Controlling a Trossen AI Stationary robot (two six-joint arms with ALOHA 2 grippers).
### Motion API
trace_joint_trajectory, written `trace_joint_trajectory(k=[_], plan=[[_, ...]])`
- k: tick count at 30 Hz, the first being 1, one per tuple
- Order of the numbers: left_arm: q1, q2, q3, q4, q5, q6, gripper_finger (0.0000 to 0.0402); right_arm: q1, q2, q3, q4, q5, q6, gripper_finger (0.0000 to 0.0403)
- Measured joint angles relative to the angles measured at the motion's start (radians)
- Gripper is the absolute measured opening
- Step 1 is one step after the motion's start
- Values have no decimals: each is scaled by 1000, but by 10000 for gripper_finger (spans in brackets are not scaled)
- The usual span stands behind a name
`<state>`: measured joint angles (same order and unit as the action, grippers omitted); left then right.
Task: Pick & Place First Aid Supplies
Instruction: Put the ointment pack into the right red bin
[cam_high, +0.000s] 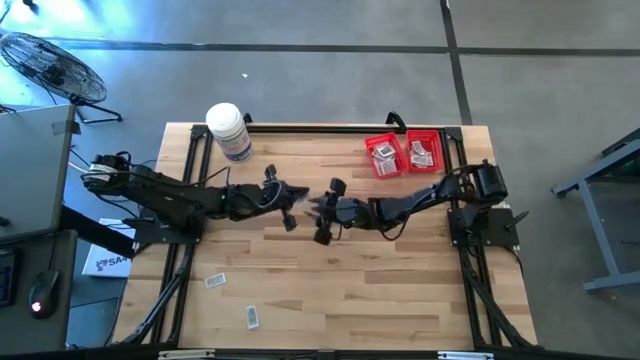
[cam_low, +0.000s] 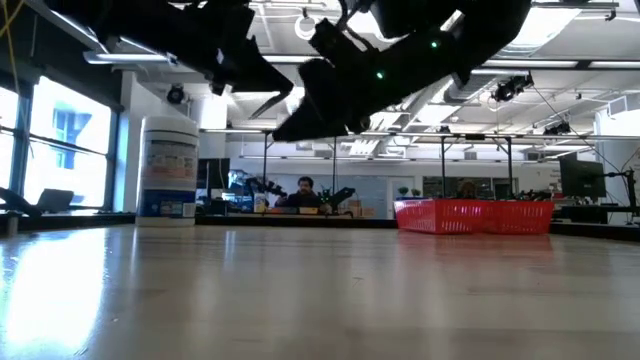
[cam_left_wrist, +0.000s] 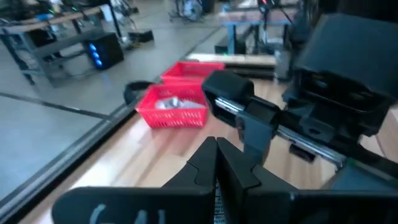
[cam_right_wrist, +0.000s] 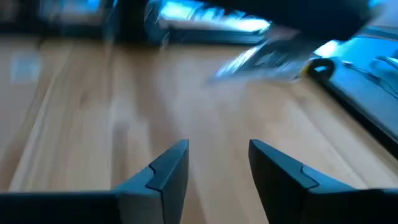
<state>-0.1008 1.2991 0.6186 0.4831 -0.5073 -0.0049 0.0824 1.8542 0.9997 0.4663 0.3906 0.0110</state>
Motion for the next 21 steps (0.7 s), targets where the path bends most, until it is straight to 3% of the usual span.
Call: trace_joint_trajectory(k=[3, 11, 16, 21], plan=[[15, 0, 0, 17, 0, 0, 0, -16, 0, 0, 86, 17, 117, 169], [16, 0, 0, 34, -19, 1, 0, -55, 0, 0, 189, -100, 328, 168], [16, 0, 0, 32, -27, 1, 0, -57, 0, 0, 229, -119, 378, 166], [16, 0, 0, 28, -23, 1, 0, -56, 0, 0, 227, -62, 373, 133]])
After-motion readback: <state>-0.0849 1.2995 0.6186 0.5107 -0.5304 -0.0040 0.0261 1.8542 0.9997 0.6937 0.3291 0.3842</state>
